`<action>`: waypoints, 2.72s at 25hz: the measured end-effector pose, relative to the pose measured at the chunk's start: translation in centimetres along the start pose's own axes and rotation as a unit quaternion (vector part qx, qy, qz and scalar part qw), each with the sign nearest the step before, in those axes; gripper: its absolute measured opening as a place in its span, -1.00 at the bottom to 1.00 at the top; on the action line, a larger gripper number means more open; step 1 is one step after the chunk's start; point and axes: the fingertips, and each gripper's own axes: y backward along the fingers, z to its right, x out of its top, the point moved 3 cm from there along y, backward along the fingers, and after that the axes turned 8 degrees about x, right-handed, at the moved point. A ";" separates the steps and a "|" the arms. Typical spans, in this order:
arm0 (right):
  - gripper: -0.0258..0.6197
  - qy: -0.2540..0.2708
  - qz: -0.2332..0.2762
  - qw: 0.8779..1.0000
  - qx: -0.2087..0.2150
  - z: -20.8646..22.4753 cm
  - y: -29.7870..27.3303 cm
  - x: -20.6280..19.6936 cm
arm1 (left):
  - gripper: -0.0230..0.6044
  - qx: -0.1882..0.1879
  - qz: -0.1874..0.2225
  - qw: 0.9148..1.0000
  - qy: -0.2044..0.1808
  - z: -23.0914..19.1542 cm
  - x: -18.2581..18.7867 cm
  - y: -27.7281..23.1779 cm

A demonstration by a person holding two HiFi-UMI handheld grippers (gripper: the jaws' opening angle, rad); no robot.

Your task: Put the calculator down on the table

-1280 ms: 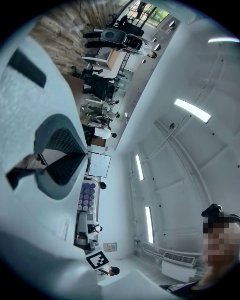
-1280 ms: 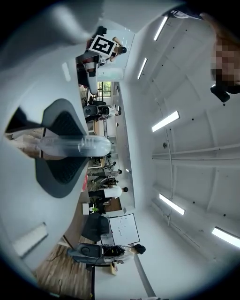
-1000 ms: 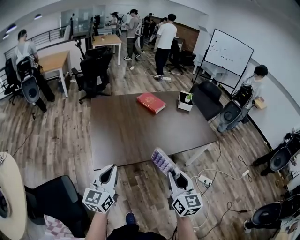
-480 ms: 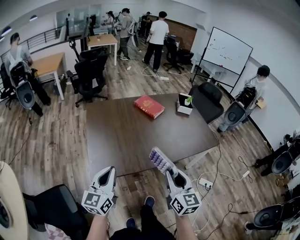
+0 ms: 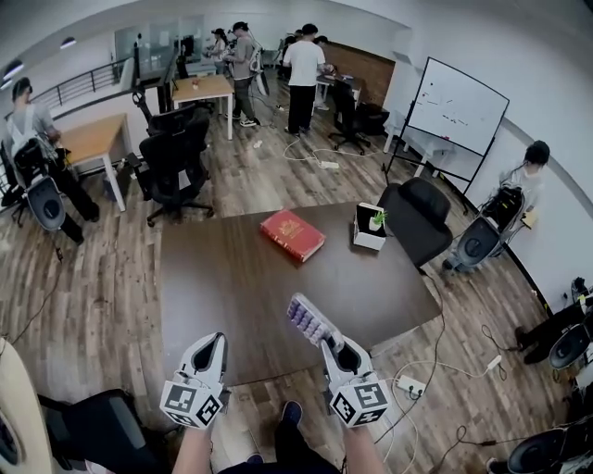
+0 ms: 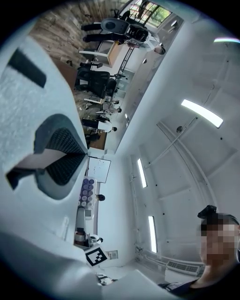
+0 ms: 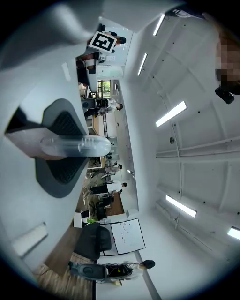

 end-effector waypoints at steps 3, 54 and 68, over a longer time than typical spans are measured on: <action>-0.57 -0.004 -0.003 1.000 0.009 3.3 -2.8 0.8 | -0.94 0.004 0.006 1.000 0.000 0.3 0.4 -4.4; -0.57 -0.058 -0.036 0.997 0.034 16.9 -27.0 -0.1 | -0.94 0.060 0.030 0.998 -0.012 -11.3 1.1 -25.7; -0.57 -0.467 0.083 0.880 0.041 18.3 -27.3 -4.0 | -0.94 0.054 0.031 0.998 -0.011 -11.5 0.9 -25.9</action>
